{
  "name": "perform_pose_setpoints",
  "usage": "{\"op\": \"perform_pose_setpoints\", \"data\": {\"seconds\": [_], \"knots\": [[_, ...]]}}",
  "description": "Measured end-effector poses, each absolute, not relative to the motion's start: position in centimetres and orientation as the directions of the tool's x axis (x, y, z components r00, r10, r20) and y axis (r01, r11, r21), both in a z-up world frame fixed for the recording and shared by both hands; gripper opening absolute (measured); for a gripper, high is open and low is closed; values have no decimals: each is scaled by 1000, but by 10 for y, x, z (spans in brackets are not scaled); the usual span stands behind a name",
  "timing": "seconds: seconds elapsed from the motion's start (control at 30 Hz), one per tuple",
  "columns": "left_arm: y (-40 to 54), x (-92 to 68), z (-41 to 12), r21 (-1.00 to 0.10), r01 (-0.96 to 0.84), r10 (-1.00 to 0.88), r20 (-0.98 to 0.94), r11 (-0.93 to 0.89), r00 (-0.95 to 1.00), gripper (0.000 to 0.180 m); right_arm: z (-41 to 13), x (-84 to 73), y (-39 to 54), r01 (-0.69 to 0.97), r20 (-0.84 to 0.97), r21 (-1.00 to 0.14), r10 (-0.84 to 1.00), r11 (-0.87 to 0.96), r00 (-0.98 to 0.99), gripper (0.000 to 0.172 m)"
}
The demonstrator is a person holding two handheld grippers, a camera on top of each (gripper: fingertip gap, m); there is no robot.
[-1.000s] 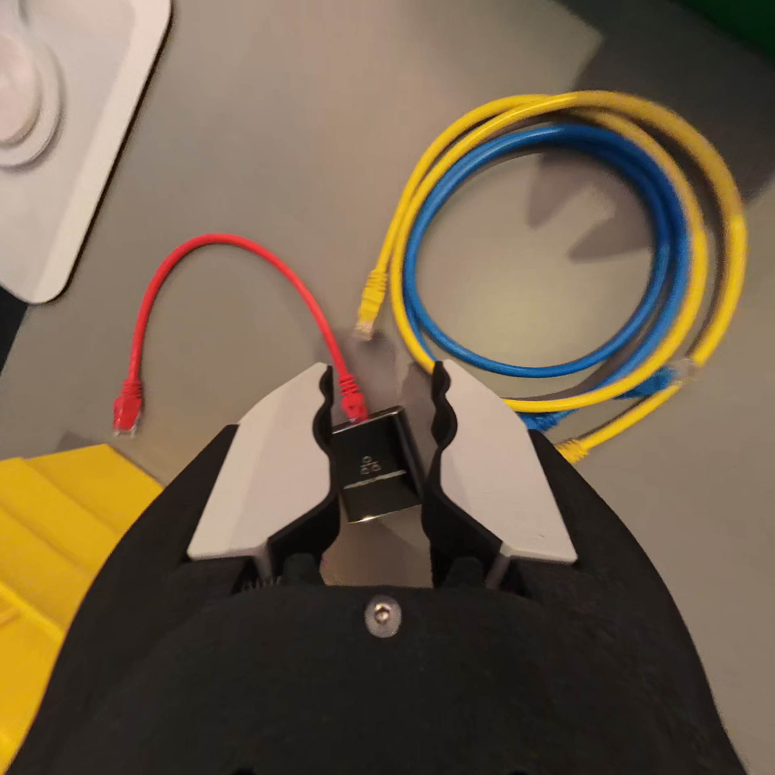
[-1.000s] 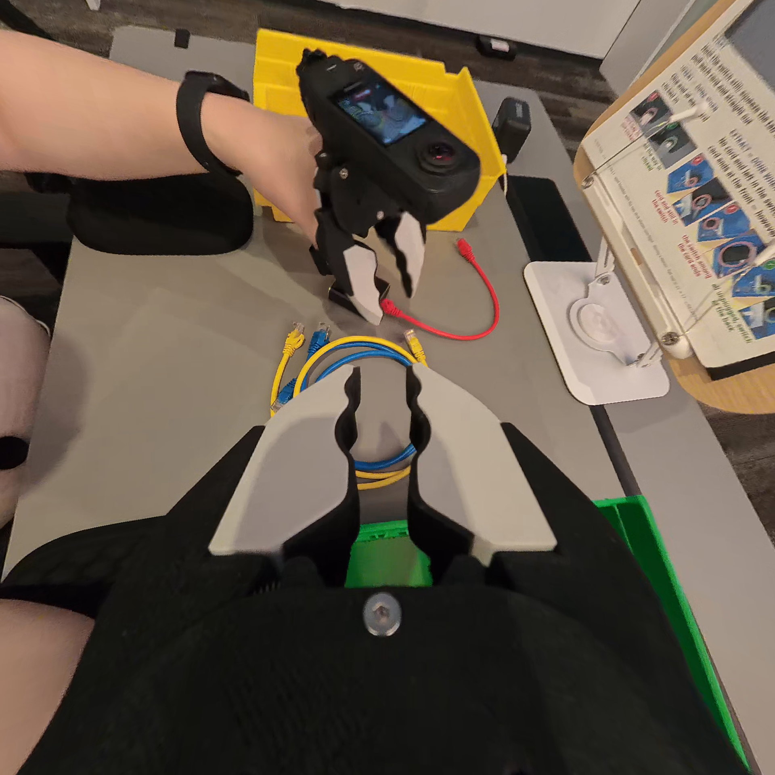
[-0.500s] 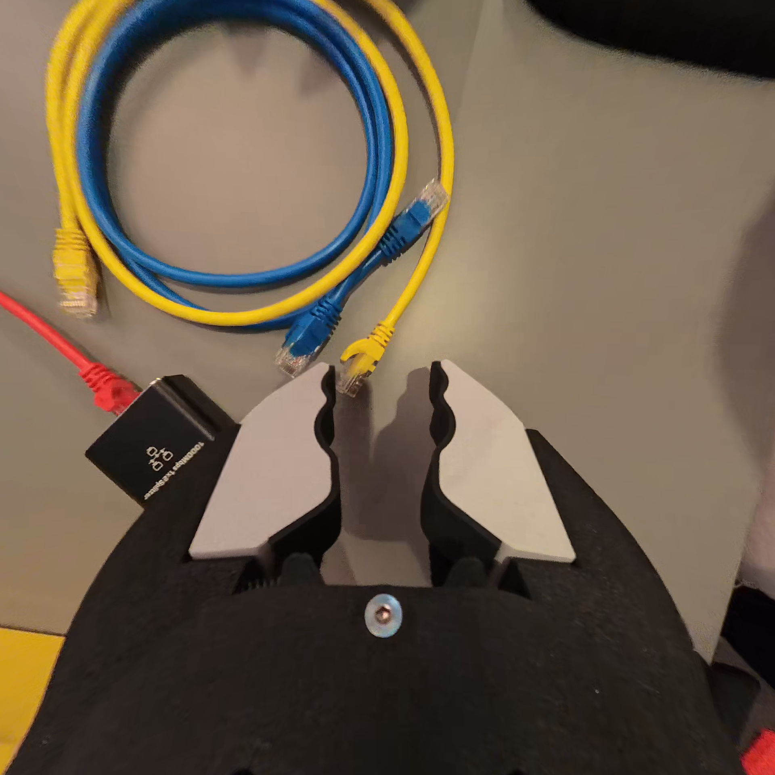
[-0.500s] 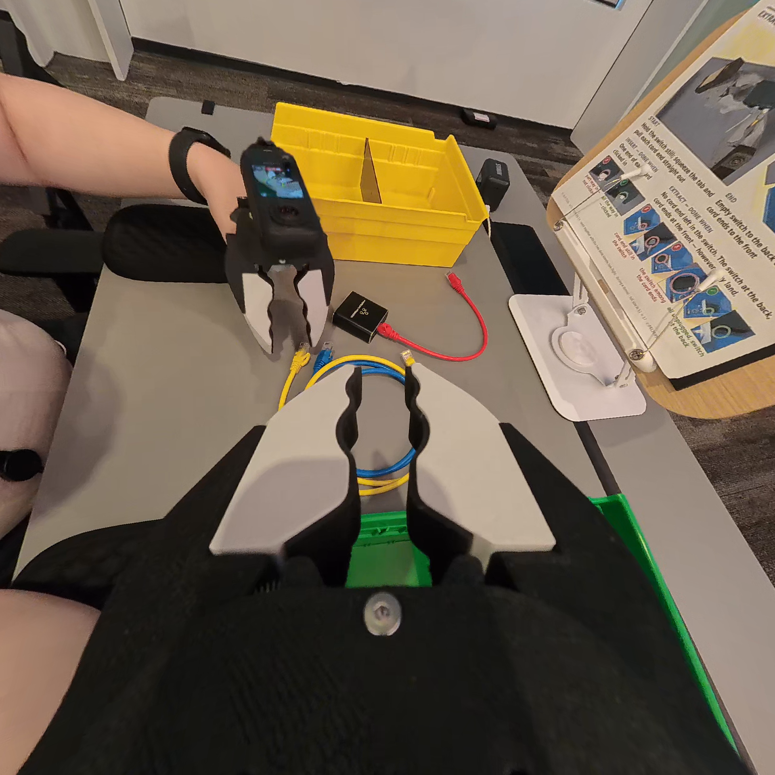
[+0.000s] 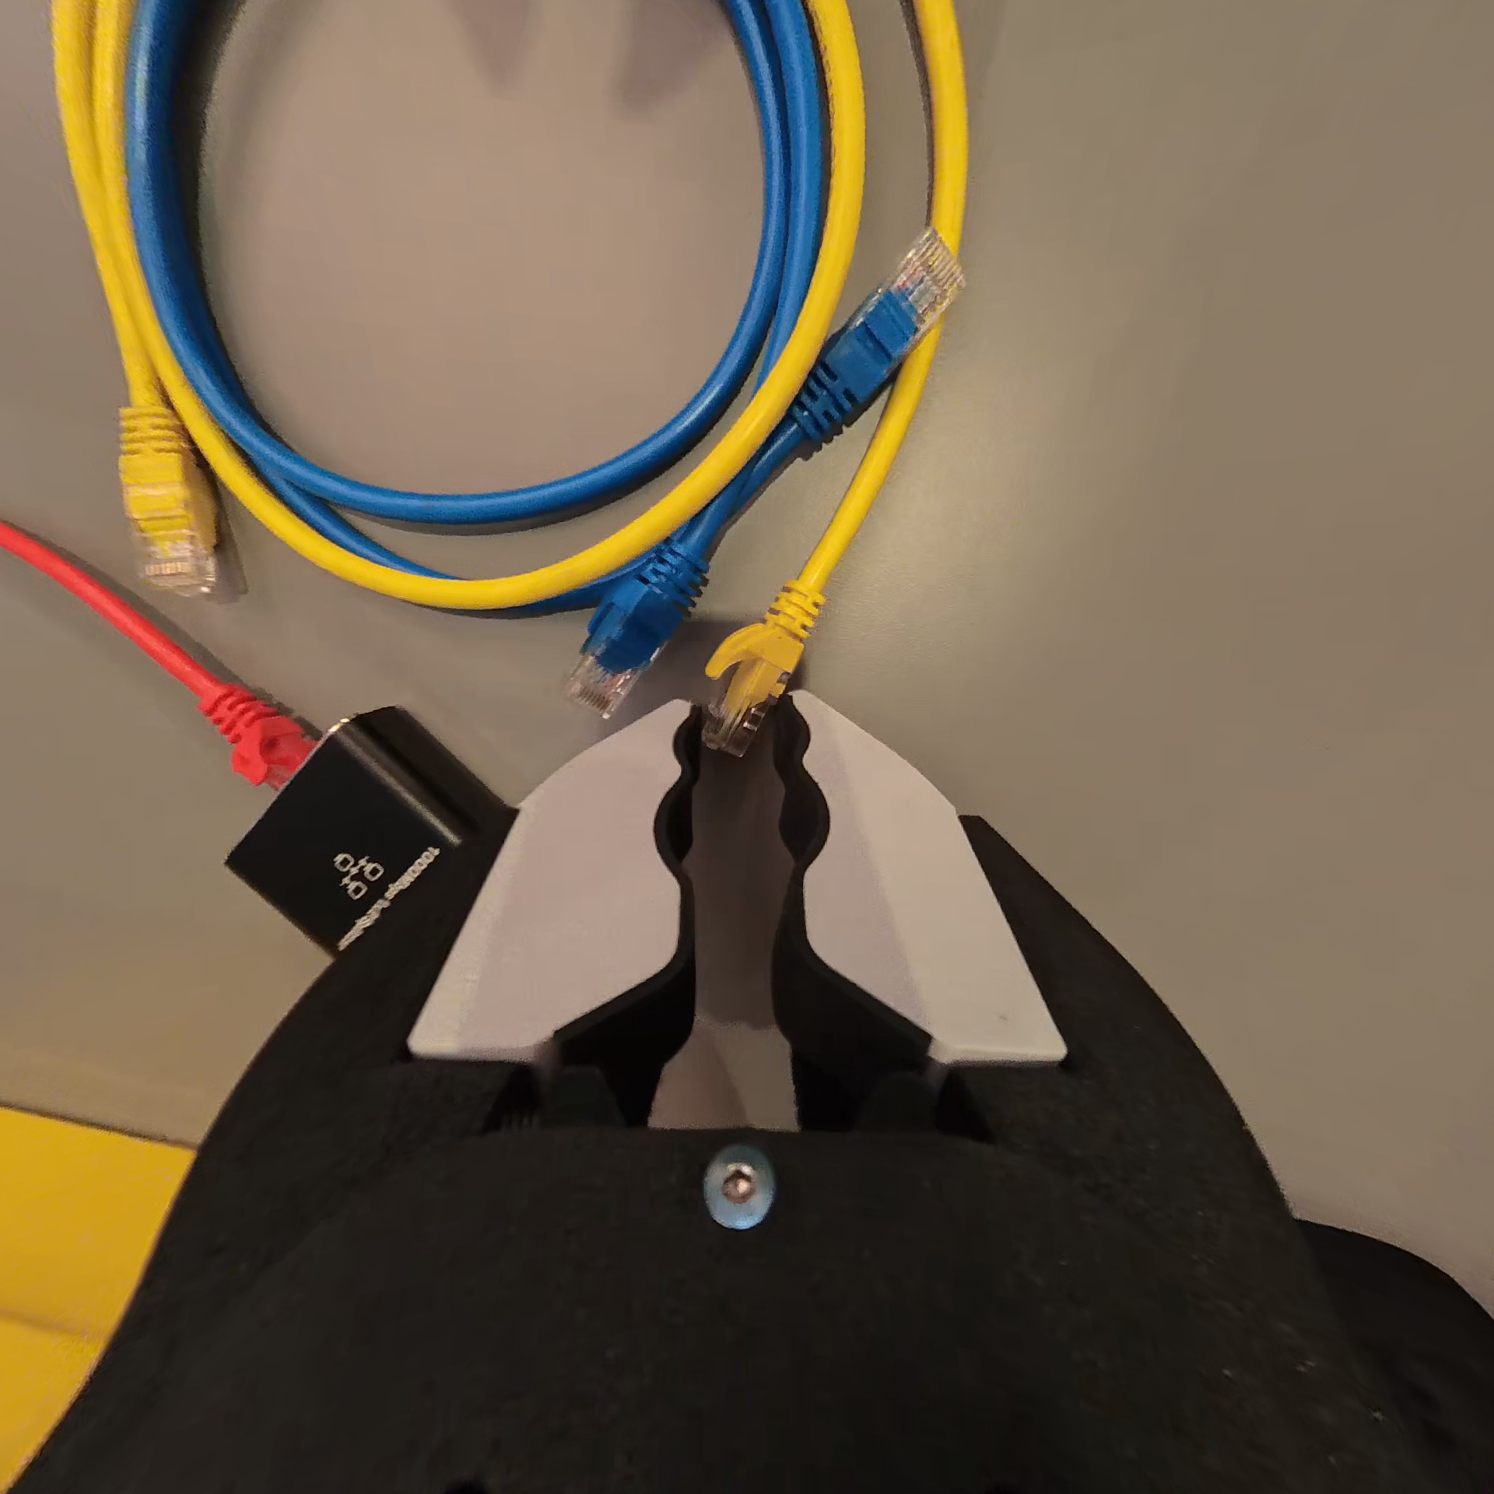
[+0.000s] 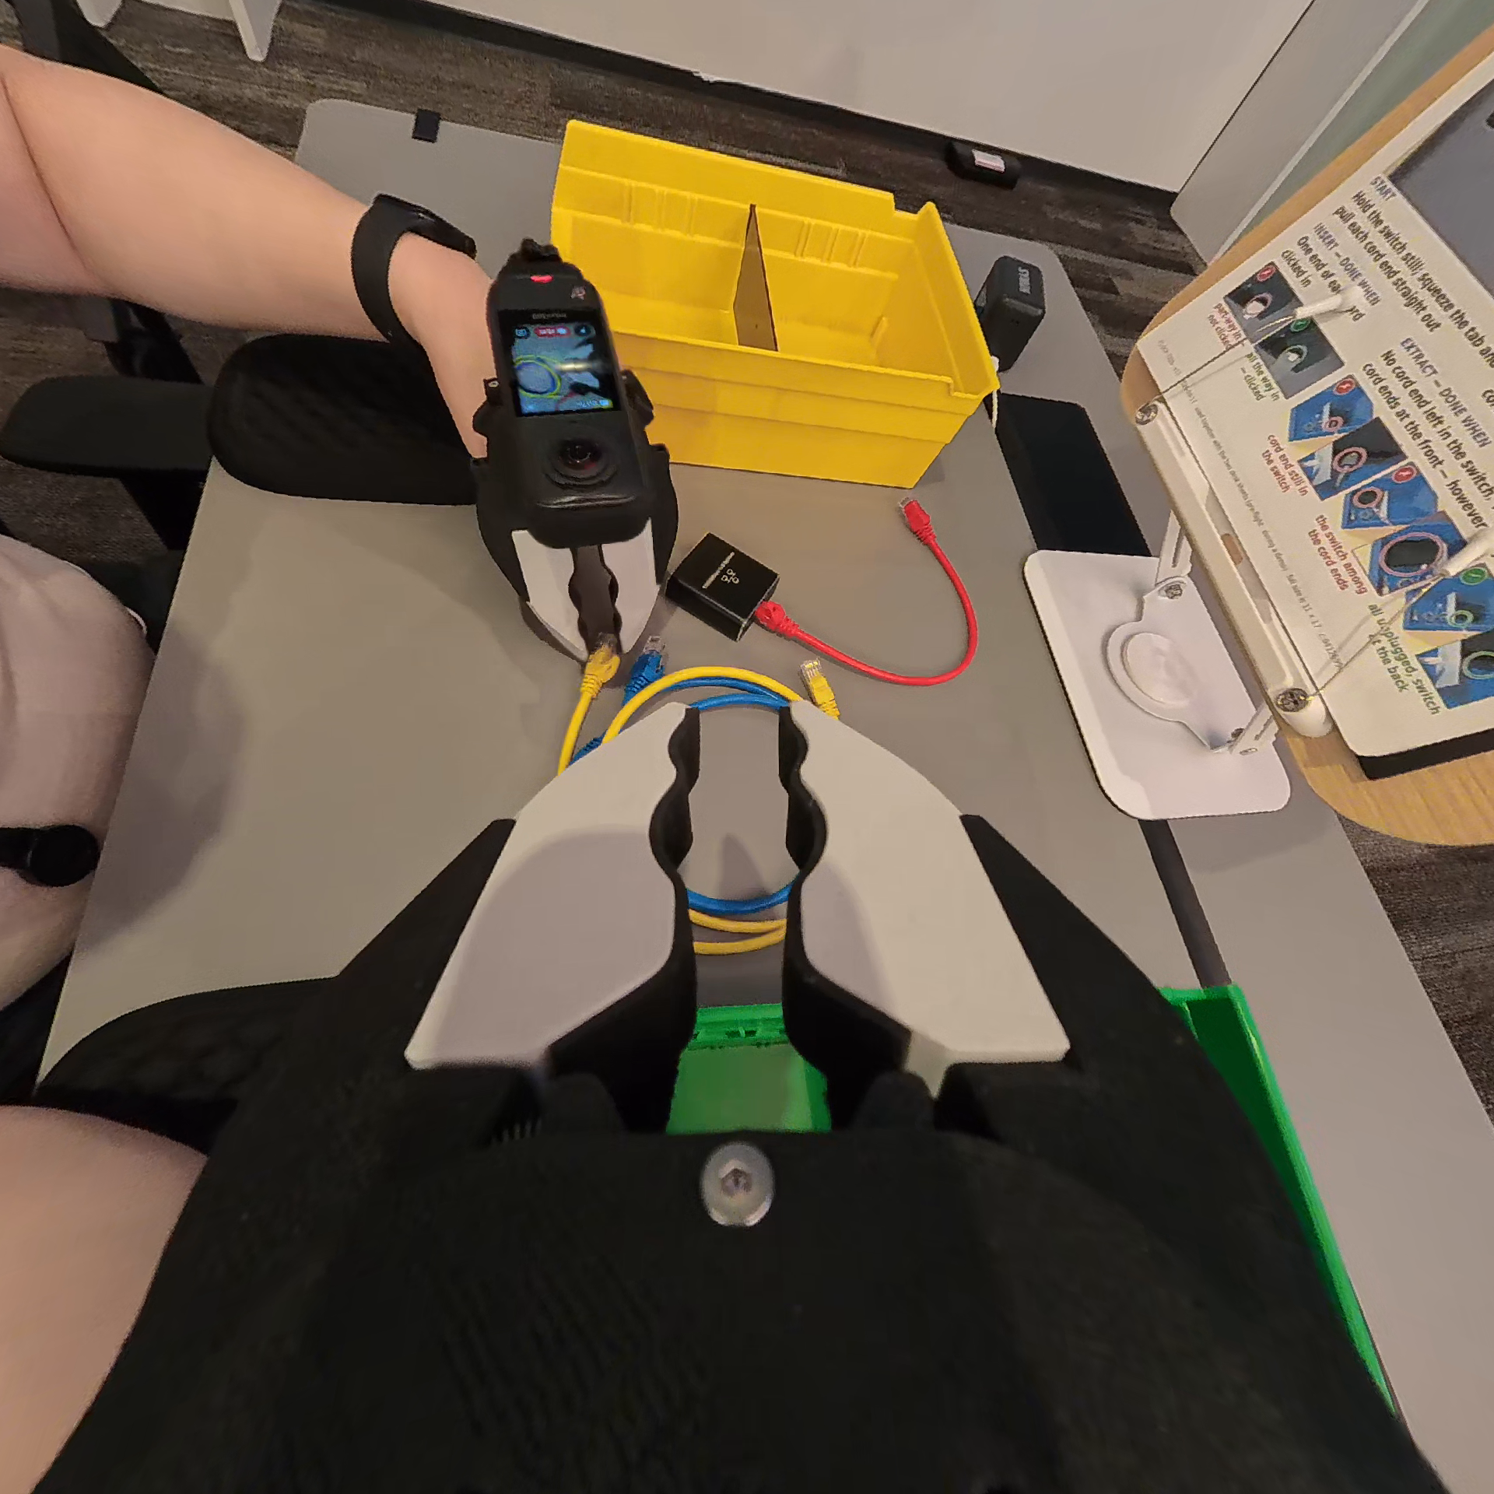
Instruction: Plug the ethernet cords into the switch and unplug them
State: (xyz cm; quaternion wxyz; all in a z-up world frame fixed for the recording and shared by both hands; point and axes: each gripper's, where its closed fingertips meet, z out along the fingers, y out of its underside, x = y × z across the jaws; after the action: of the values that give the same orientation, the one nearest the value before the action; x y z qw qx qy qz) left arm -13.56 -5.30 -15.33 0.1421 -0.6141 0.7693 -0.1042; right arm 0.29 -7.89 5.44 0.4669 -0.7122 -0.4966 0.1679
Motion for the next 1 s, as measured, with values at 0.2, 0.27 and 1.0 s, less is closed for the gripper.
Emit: {"op": "perform_pose_setpoints", "data": {"seconds": [0.2,0.27,1.0], "knots": [[-44,-135,-116,-370,-897,-963,-204,242,-176,16,55,-15,-83,552,224,-833,896,-28,383,19],[-38,-136,-96,-383,-891,-957,-246,242,-154,16,59,-29,-87,537,221,-843,917,9,332,19],[-10,-146,-35,-549,-804,-933,-360,227,-18,10,117,-121,-91,-21,-157,-987,944,-158,289,19]]}}
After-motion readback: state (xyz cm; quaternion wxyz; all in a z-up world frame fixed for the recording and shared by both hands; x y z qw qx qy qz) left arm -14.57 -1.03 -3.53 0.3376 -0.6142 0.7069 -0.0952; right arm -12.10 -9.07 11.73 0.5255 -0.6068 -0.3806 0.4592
